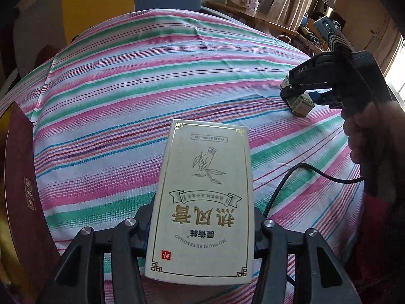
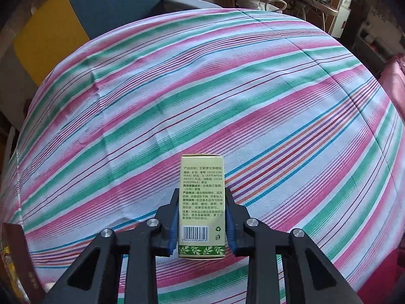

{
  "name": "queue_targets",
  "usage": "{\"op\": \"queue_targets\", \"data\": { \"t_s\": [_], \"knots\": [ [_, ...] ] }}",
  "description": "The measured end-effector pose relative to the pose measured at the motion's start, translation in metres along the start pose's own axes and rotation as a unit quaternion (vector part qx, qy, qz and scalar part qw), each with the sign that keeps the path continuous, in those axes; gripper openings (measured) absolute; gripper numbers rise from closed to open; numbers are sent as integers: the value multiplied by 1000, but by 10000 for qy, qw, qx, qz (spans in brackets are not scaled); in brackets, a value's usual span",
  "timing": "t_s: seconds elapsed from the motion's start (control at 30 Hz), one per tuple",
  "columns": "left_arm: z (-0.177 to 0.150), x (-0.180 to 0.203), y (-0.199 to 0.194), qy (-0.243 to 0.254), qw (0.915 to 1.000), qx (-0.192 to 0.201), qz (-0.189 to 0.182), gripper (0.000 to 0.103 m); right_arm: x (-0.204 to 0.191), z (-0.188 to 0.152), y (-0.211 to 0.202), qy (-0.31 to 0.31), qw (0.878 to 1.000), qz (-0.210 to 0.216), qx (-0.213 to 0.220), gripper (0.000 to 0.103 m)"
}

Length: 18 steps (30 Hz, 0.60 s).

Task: Organize objects
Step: 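Lift the white box with the left gripper and carry it toward the tray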

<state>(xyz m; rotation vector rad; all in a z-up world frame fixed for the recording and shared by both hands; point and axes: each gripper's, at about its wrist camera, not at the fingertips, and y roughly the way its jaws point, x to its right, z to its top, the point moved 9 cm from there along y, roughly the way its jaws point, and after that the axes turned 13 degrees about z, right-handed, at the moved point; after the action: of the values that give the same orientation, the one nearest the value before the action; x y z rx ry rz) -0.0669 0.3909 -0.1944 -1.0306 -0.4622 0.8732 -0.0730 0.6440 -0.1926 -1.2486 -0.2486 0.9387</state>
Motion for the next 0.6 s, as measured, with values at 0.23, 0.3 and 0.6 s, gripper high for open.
{"op": "queue_targets", "data": {
  "t_s": [0.23,0.3,0.6],
  "knots": [
    [3,0,-1,-64,9998,61,-201,54,-5,-2,9,-315,9995,29,60,48],
    [1,2,0,6,9998,77,-185,54,-8,-3,12,-515,9986,-69,46,52],
    [-12,-3,-6,53,9996,267,-66,54,-19,2,14,-998,9944,-327,81,30]
  ]
}}
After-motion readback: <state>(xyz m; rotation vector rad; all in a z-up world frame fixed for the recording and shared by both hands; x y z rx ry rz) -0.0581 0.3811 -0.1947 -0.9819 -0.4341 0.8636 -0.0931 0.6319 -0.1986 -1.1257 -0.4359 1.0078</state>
